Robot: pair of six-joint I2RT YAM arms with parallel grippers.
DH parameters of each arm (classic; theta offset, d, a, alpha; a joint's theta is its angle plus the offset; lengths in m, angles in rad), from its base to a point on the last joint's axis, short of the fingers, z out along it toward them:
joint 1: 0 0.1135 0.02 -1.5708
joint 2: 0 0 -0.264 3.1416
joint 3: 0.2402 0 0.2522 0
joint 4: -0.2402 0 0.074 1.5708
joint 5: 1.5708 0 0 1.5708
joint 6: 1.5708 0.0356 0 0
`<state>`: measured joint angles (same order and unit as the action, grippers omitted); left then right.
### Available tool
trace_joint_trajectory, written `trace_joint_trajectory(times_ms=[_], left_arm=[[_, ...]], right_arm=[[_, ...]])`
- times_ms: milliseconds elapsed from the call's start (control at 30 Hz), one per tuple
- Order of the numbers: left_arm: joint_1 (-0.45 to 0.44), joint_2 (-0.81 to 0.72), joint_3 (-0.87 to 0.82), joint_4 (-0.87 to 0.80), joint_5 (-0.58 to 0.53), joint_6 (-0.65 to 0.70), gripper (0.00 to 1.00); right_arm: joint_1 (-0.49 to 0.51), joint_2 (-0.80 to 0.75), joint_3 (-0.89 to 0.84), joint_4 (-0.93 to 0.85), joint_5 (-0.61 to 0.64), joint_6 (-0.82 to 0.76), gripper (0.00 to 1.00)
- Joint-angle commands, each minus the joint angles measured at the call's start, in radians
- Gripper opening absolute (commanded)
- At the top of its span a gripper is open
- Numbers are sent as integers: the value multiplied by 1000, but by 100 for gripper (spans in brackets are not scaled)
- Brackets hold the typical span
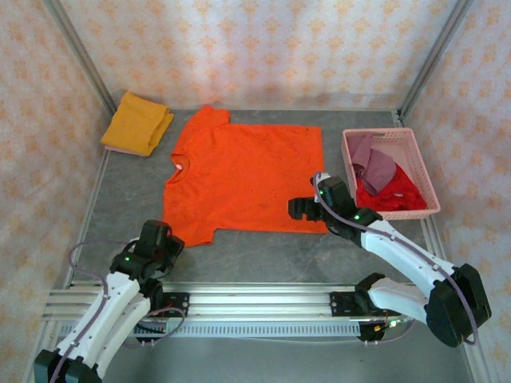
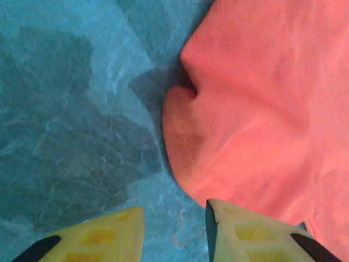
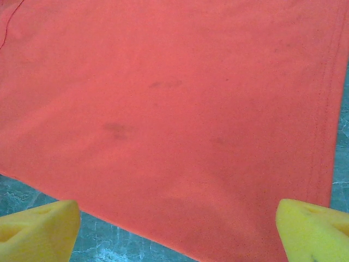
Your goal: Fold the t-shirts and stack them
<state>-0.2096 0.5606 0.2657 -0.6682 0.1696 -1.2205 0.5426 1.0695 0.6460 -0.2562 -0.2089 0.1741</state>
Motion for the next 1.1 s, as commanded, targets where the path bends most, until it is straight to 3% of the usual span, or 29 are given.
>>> trace_joint_trajectory(times_ms=[0, 167, 333, 833, 900, 1000, 1067], left_arm=[[-5, 54, 13, 69, -79, -4, 36], [-5, 124, 17, 135, -130, 16, 38], [-3, 186, 29, 231, -112, 16, 38], [2, 304, 57, 307, -144, 49, 38], [2, 309, 54, 313, -143, 49, 29], [3, 305, 52, 309, -147, 52, 4], [3, 299, 52, 300, -150, 57, 0]], right_arm=[[5, 0, 9, -25, 19, 1, 93], [5, 0, 3, -25, 21, 6, 92], [6, 11, -1, -18, 16, 8, 92], [7, 17, -8, -8, 0, 19, 92], [6, 17, -6, -12, 7, 31, 91], [7, 4, -6, -26, 45, 84, 89], [7, -11, -8, -52, 94, 144, 88]])
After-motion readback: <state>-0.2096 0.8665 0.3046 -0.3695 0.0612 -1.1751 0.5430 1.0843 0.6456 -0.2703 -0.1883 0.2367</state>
